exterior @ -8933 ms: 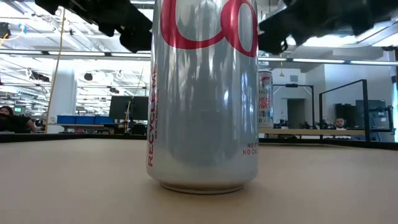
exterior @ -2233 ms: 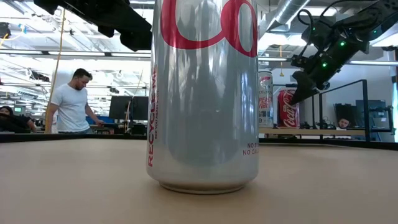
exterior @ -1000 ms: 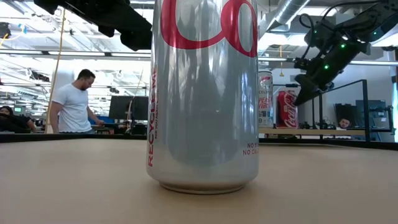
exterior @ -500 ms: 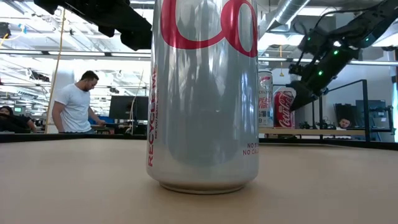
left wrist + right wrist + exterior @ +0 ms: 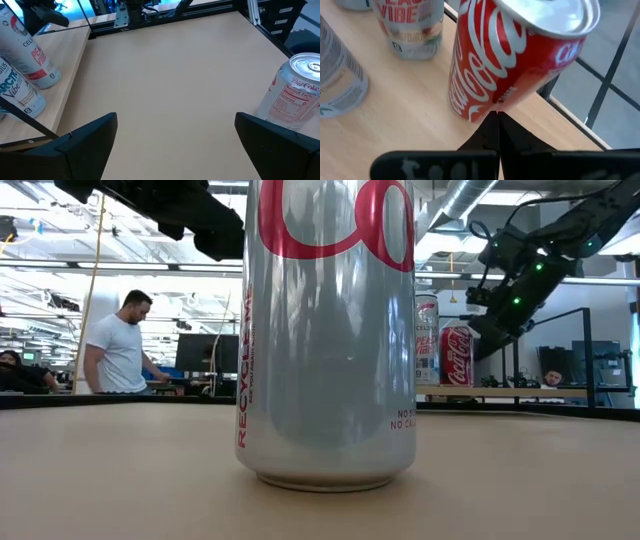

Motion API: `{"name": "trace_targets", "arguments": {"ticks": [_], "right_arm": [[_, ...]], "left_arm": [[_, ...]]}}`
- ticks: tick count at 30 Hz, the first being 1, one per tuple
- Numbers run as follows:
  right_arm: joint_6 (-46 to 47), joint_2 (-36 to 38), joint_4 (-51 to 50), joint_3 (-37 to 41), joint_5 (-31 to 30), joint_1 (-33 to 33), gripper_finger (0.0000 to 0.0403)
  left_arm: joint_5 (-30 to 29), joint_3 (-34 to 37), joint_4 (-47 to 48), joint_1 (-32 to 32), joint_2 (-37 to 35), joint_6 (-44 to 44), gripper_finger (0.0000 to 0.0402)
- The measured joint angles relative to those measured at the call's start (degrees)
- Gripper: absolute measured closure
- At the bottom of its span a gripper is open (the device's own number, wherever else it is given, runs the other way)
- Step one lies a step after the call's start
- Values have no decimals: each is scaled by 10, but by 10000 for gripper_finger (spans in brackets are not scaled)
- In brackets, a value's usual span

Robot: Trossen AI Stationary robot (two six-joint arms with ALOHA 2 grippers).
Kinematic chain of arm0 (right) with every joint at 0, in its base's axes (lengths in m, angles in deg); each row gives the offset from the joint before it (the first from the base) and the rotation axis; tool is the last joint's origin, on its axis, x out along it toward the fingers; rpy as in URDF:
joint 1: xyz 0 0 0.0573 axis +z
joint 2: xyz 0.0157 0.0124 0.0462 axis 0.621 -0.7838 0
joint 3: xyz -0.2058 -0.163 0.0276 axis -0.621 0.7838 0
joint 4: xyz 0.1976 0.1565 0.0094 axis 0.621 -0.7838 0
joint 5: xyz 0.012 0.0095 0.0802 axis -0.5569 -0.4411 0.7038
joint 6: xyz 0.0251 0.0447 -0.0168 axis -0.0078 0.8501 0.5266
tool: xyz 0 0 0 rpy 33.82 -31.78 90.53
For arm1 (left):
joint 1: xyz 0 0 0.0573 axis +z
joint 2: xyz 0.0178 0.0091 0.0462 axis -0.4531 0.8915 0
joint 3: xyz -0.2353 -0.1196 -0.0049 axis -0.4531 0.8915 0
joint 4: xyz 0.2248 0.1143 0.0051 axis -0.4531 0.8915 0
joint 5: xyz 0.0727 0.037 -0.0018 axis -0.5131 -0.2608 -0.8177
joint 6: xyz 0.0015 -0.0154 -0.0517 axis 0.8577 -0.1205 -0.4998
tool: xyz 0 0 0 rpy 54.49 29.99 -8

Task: Place canned beverage on shelf
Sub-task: Put the top red soda can on the shelf, then put the red soda can on the shelf

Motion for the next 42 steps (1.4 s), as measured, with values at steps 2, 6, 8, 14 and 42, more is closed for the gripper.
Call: {"name": "trace_targets", "arguments": {"ticks": [2, 6, 8, 14, 42], "right_arm": [[0, -3, 9, 0, 0, 0, 384], [0, -9, 12, 0, 0, 0, 384], [-2, -8, 8, 0, 0, 0, 384], [4, 15, -47, -5, 0, 4, 384], [93, 81, -72, 8, 14, 427, 384]], "left_arm": [[0, 0, -1, 0, 0, -1, 13], [0, 0, -1, 0, 0, -6, 13], [0, 0, 0, 0, 0, -6, 13], [0, 0, 0, 0, 0, -5, 13], [-101, -476, 676, -335, 195, -714, 13]]}}
